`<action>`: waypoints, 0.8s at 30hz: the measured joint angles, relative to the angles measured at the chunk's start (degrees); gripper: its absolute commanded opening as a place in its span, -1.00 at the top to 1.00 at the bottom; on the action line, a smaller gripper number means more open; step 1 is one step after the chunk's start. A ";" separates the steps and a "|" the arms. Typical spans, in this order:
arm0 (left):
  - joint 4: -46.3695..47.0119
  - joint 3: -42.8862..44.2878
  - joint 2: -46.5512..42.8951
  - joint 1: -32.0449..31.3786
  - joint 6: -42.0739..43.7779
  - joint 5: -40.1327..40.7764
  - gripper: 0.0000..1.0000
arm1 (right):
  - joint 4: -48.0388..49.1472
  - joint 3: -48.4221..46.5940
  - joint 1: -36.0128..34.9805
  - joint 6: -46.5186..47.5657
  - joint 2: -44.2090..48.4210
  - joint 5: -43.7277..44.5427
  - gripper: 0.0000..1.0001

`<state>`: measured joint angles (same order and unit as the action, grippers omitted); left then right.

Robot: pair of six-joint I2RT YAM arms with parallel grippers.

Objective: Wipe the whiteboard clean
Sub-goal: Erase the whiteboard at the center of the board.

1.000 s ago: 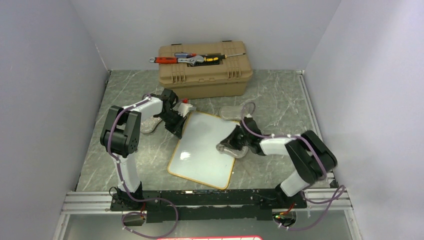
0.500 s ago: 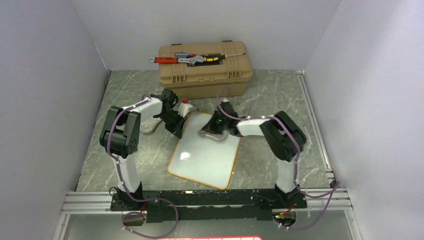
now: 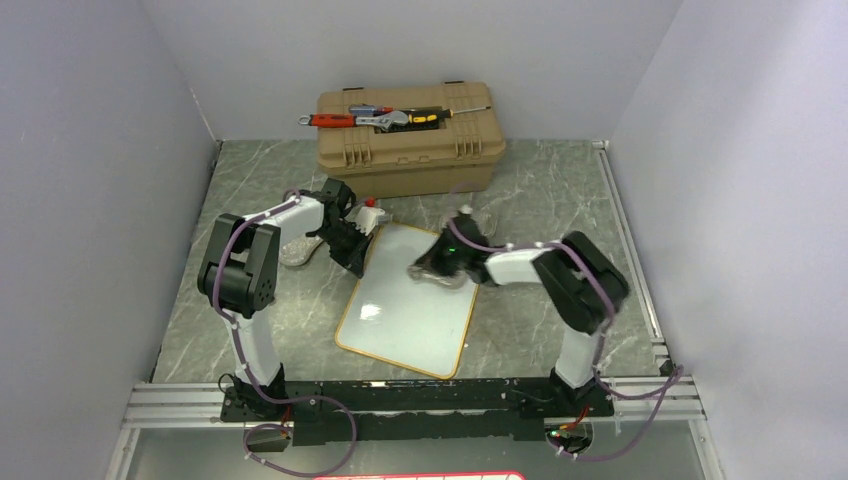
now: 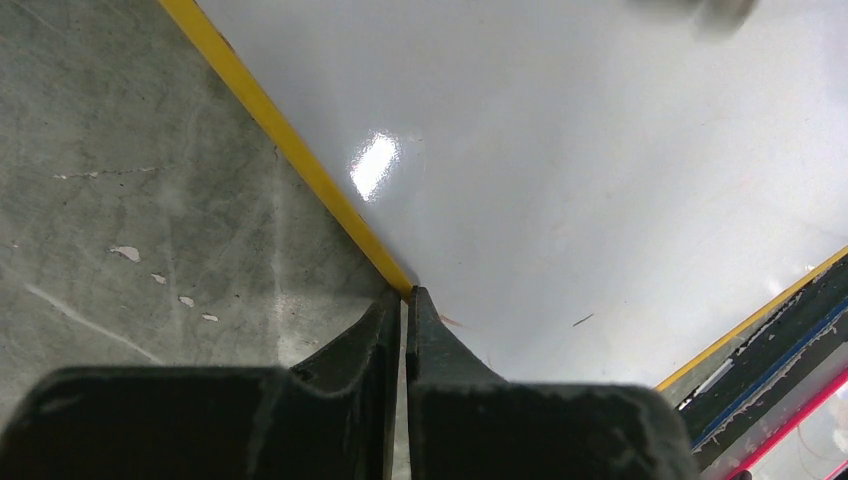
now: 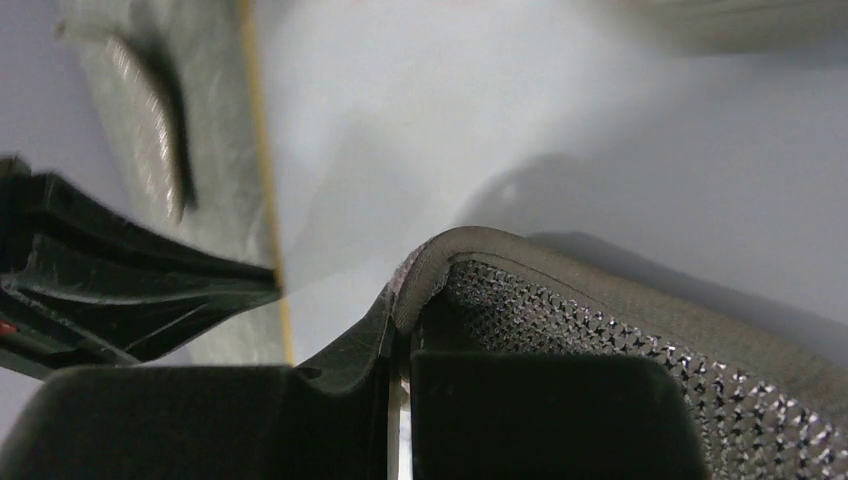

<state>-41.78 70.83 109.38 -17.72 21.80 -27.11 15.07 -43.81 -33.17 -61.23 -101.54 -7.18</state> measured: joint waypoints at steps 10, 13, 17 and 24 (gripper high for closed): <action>-0.48 0.31 0.00 -0.02 0.28 0.09 0.82 | -0.70 11.13 -10.21 -3.37 9.77 -5.70 1.00; -0.55 0.33 0.00 -0.02 0.72 0.09 0.82 | -8.35 19.02 -7.15 -3.58 21.81 -6.12 1.00; -0.61 0.33 -0.02 -0.02 1.09 0.04 0.82 | -13.16 24.55 -6.38 -4.81 30.47 -5.22 1.00; -0.63 0.28 -0.04 -0.02 1.44 0.04 0.82 | -1.16 16.28 -11.72 -8.92 13.20 -7.80 1.00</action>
<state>-42.41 71.11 109.34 -17.74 23.24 -27.07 13.91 -27.53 -44.88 -70.15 -88.33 -14.98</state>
